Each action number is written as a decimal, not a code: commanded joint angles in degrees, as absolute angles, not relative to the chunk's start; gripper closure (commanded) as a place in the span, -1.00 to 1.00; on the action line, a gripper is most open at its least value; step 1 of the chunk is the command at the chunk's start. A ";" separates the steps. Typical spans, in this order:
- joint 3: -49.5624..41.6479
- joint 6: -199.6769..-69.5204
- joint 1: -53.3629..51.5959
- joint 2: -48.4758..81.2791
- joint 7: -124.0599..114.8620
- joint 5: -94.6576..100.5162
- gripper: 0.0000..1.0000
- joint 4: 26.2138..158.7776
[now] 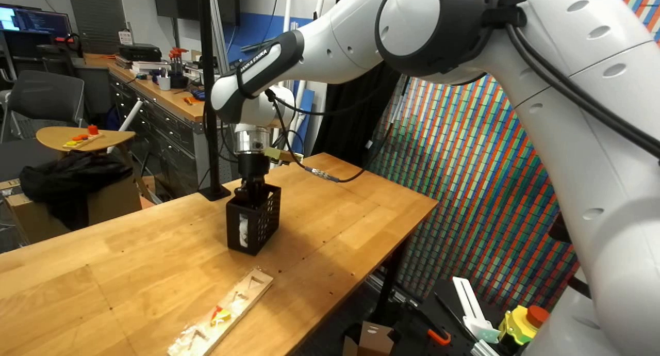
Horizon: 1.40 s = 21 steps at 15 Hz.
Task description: Put the white towel in the black box
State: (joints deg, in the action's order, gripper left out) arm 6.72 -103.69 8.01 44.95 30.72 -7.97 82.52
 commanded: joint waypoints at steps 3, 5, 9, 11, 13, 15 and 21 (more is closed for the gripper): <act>6.44 -110.76 9.62 35.70 32.38 -8.13 0.75 88.09; 5.83 -113.72 9.59 31.45 32.69 -7.05 0.75 90.14; 4.35 -115.91 8.68 23.38 32.11 -4.20 0.75 93.53; 4.03 -116.36 8.27 19.97 32.03 -2.98 0.74 95.20; 3.79 -116.91 7.76 17.13 32.00 -1.70 0.73 96.81; 3.69 -118.09 7.55 15.05 31.98 -1.67 0.70 98.25; 3.35 -118.78 6.99 13.83 31.92 -2.85 0.34 98.64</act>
State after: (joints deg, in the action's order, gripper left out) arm 4.60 -118.96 8.12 13.82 31.72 -2.51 98.79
